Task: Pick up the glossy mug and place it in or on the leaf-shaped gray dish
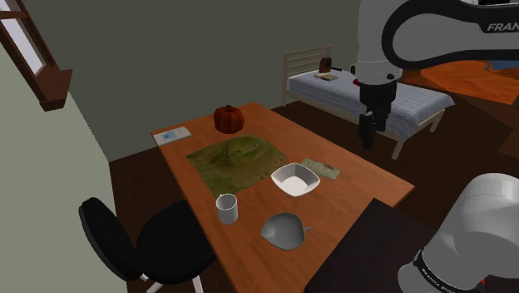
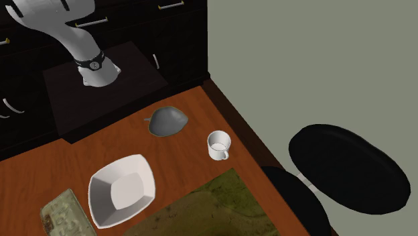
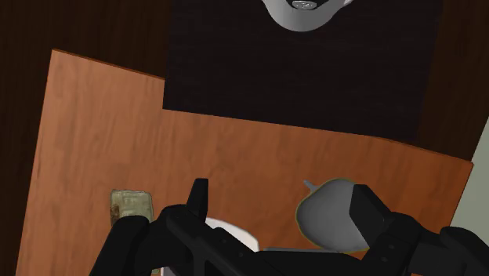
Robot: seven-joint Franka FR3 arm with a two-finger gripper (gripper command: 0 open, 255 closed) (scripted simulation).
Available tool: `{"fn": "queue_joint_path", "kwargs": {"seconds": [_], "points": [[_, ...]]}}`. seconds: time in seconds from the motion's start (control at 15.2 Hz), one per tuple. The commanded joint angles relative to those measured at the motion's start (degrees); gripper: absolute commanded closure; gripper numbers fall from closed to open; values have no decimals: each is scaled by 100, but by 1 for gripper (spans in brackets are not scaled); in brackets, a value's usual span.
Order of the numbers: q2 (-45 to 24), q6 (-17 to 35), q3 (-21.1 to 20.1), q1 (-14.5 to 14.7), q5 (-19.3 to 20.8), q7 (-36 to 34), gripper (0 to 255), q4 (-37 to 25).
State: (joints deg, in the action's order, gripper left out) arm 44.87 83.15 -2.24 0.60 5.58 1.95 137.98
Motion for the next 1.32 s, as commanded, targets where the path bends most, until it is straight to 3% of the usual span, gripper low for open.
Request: {"fn": "queue_joint_path", "kwargs": {"seconds": [0.0,0.59,1.25], "points": [[0,0,0,0,0,0,0,0],[-1295,1714,-397,203,-308,-469,0,261],[-3224,3366,-835,346,-312,-998,0,-202]]}}
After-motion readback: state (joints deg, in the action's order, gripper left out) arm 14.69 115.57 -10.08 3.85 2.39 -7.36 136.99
